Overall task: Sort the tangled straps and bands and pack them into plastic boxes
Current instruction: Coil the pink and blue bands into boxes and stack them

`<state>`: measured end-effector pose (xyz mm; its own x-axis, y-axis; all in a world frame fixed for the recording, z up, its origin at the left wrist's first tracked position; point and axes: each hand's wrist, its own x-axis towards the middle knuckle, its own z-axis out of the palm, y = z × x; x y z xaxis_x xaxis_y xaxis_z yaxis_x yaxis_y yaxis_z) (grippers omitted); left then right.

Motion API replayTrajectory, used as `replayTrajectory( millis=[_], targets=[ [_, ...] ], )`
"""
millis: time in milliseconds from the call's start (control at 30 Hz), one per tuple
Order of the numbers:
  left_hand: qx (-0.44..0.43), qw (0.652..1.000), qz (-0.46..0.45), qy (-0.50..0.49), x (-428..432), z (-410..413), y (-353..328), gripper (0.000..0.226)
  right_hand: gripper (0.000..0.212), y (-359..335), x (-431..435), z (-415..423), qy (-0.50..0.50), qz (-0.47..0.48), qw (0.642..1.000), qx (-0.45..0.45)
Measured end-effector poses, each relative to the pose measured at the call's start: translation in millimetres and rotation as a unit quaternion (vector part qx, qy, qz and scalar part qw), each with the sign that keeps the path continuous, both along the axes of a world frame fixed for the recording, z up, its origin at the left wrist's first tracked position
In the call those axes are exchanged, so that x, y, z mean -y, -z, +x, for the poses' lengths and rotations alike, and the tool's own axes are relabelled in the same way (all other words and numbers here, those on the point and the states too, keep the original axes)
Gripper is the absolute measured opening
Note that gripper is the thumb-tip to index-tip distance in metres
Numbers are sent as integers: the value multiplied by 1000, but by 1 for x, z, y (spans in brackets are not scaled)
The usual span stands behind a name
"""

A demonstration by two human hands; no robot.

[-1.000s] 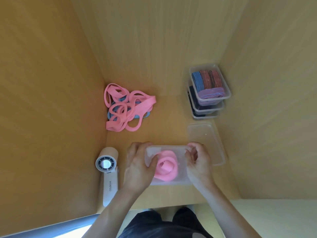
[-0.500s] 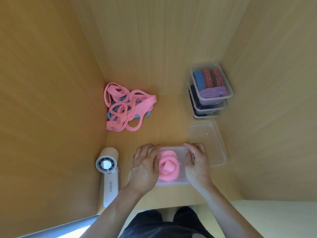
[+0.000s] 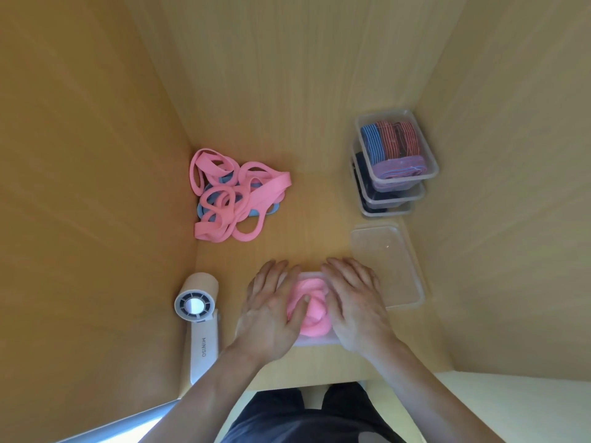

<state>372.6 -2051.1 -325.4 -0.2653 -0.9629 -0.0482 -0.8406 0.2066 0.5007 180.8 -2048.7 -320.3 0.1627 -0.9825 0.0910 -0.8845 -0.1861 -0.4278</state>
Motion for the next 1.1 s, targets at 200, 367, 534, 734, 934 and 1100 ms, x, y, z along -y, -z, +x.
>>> replayTrajectory(
  millis=[200,367,534,734,934,1100],
  targets=[
    [43,999,-11,7,3,-1,7,70,76,-4,8,-4,-93,112,985,-89],
    [36,999,3,3,2,-2,8,71,82,-7,10,0,-98,126,977,-144],
    [-78,996,37,-8,5,1,1,65,83,-9,7,-3,-153,73,974,-147],
    [-156,986,45,-40,7,1,-5,47,110,-13,7,-6,-250,70,950,-173],
    [-255,955,119,-89,1,12,-11,63,108,-21,7,1,-215,79,962,-146],
    [-342,909,157,-177,-6,25,-22,60,108,-28,4,-1,-182,78,978,-70]
  ],
)
